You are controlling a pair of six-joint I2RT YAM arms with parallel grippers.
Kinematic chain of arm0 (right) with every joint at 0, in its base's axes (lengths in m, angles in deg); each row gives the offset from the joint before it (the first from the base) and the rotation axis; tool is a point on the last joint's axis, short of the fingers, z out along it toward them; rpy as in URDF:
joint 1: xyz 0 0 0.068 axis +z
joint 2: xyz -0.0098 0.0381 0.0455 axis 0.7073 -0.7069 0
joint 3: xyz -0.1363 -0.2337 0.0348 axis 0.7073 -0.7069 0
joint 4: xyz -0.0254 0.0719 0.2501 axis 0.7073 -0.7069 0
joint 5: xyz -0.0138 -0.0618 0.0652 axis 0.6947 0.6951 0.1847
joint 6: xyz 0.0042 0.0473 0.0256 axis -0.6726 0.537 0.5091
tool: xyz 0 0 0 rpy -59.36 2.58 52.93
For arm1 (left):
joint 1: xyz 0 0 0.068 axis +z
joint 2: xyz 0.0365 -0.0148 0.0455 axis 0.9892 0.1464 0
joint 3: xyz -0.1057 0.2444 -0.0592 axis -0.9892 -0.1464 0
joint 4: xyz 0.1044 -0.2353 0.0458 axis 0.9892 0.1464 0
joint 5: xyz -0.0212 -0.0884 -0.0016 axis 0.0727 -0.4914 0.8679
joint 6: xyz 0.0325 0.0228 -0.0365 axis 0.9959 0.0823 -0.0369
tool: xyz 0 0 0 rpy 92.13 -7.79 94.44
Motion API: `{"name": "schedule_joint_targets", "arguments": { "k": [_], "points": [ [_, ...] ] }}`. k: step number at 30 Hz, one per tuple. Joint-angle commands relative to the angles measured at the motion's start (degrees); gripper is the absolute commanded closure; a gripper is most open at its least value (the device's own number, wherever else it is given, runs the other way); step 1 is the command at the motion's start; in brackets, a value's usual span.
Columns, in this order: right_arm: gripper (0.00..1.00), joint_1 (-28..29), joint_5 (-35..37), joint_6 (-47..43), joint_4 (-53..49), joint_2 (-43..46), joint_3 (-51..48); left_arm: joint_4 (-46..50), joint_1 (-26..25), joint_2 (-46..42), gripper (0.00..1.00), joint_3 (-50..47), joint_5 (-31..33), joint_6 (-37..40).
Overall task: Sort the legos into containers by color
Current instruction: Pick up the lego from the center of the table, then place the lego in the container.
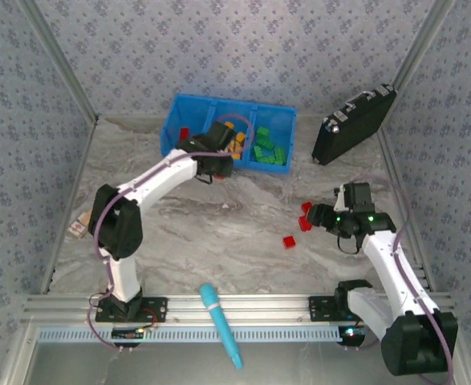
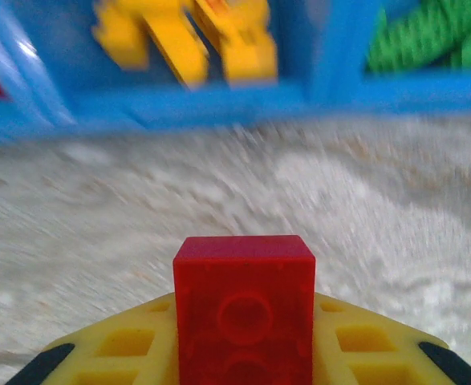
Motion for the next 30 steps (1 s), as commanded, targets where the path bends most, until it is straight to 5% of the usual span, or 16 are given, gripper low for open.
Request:
{"name": "schedule_joint_targets", "arguments": {
  "k": [1, 12, 18, 30],
  "points": [
    [0.3, 2.3, -1.3, 3.7, 1.7, 2.3, -2.0, -2.9, 3.4, -1.2, 0.76, 4.2, 2.5, 4.3],
    [0.3, 14.4, 5.6, 11.2, -3.0, 6.8, -2.8, -14.0, 14.1, 8.0, 0.76, 10.3, 3.8, 3.8],
    [0.31, 15.8, 8.8, 13.3, -2.6, 7.6, -3.4, -16.5, 17.4, 16.6, 0.74, 15.8, 3.6, 4.2],
    [0.3, 15.7, 14.3, 8.7, 0.1, -3.8, 0.8, -13.2, 19.4, 27.6, 0.46, 27.3, 0.7, 5.6]
  ]
}}
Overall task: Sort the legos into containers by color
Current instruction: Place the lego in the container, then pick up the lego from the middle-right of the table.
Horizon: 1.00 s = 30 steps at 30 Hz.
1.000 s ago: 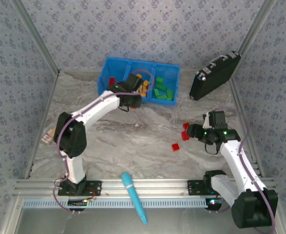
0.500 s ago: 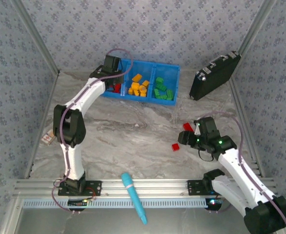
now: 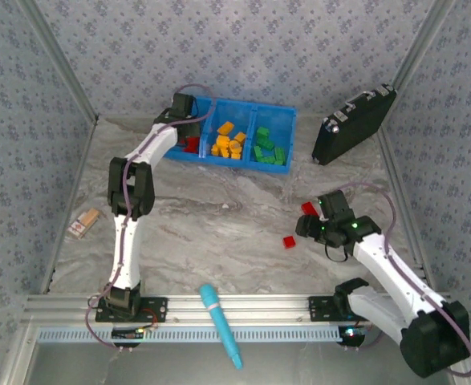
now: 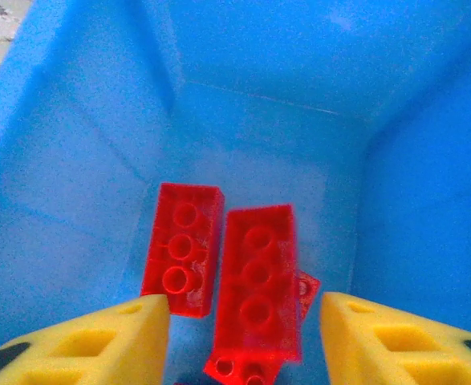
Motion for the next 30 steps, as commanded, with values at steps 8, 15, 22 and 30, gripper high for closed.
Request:
{"name": "schedule_joint_targets", "arguments": {
  "k": [8, 15, 22, 30],
  "points": [
    [0.3, 0.1, 5.4, -7.1, 4.4, -13.8, 7.5, 0.8, -0.2, -4.7, 0.42, 2.3, -3.2, 2.5],
    [0.31, -0.3, 7.4, -11.0, 4.3, -23.8, 12.0, -1.5, -0.4, -18.2, 0.4, -5.9, -3.7, 2.1],
    [0.33, -0.3, 6.9, -9.5, 3.8, -29.0, 13.1, -4.7, -0.3, -33.7, 0.38, -18.5, -0.3, 1.7],
    [0.42, 0.0, 7.9, -9.9, 4.3, -32.3, 13.0, -3.1, 0.5, -44.2, 0.37, -26.2, 3.1, 2.6]
  ]
}}
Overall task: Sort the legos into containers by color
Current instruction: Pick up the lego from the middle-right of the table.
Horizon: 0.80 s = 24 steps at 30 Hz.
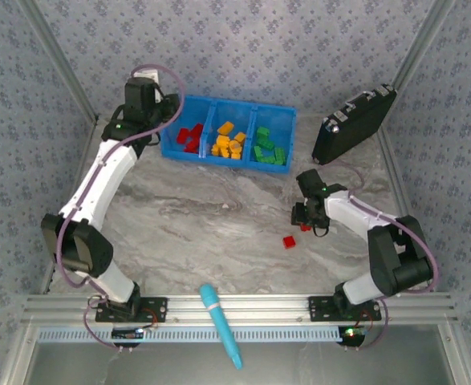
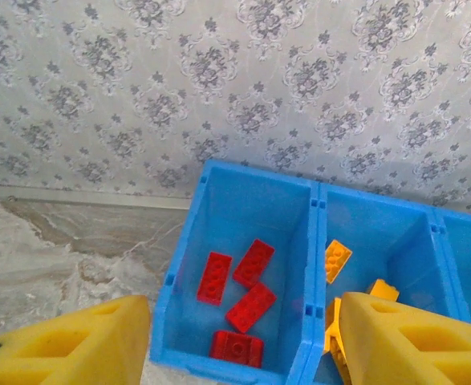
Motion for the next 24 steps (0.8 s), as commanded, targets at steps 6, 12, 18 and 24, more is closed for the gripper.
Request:
{"name": "schedule_joint_targets", "arguments": {
  "k": [6, 12, 18, 24],
  "points": [
    [0.62, 1.0, 2.8, -1.1, -2.0, -3.6, 2.9, 3.3, 2.1, -9.2, 0.36, -7.3, 2.9, 0.4],
    [0.74, 2.1, 3.1, -2.5, -6.7, -1.1, 6.6, 7.3, 4.4, -16.7, 0.36, -14.8, 1.3, 0.2],
    [0.78, 7.9, 2.4, -3.9, -12.9, 0.6, 20.1, 13.1, 6.6, -25.7, 0.35, -24.2, -2.2, 0.9],
    [0.78, 15.2, 5.3, -11.3, -9.3, -11.9, 46.4, 16.3, 13.1, -36.7, 0.34, -32.1, -8.4, 1.0]
  ]
}}
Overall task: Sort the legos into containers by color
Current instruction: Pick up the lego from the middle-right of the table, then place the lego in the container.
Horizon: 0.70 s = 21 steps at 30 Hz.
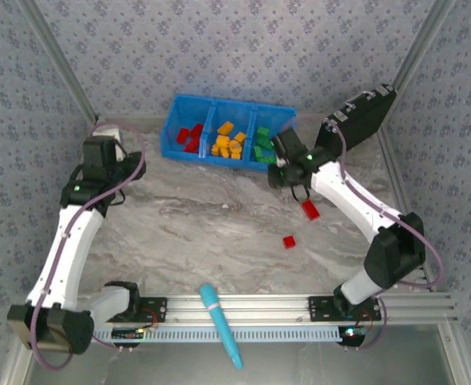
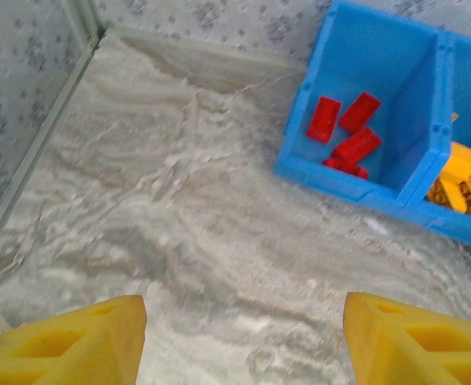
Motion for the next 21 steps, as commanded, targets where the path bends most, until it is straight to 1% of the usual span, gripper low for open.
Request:
{"name": "schedule_joint_targets", "arguments": {
  "k": [1, 5, 7, 11, 13, 15, 18, 21],
  "points": [
    [0.78, 3.5, 2.2, -6.6, 2.3, -8.5, 12.4, 2.8, 2.1, -5.8, 0.33, -3.2, -4.3, 1.2],
    [0.78, 5.4, 0.6, -12.0, 5.5, -22.9, 30.7, 1.7, 1.2, -9.1, 0.32, -7.8, -4.3, 1.0],
    [0.78, 6.2, 0.0, -14.1, 7.5, -29.7, 39.7, 0.0, 1.2, -10.3, 0.31, -10.2, -5.8, 0.4],
    [0.78, 6.5, -3.7, -16.7, 9.2, -44.1, 58.3, -2.3, 1.4, -11.8, 0.31, -13.9, -8.0, -1.0],
    [0.78, 6.4, -5.3, -17.6, 9.8, -50.3, 65.3, -2.8, 1.5, -12.3, 0.31, -15.1, -9.0, -1.0],
    [0.77, 6.3, -6.7, -17.9, 13.9, -55.2, 69.4, -2.5, 1.4, -12.0, 0.3, -15.3, -8.8, -0.2],
    [0.69, 5.5, -8.4, -17.0, 19.8, -59.6, 69.6, -2.6, 1.4, -10.9, 0.28, -14.9, -8.2, 0.1],
    [0.68, 4.6, -9.6, -15.9, 23.0, -63.0, 69.6, -3.2, 1.4, -9.9, 0.28, -14.9, -8.8, -0.2]
  ]
}}
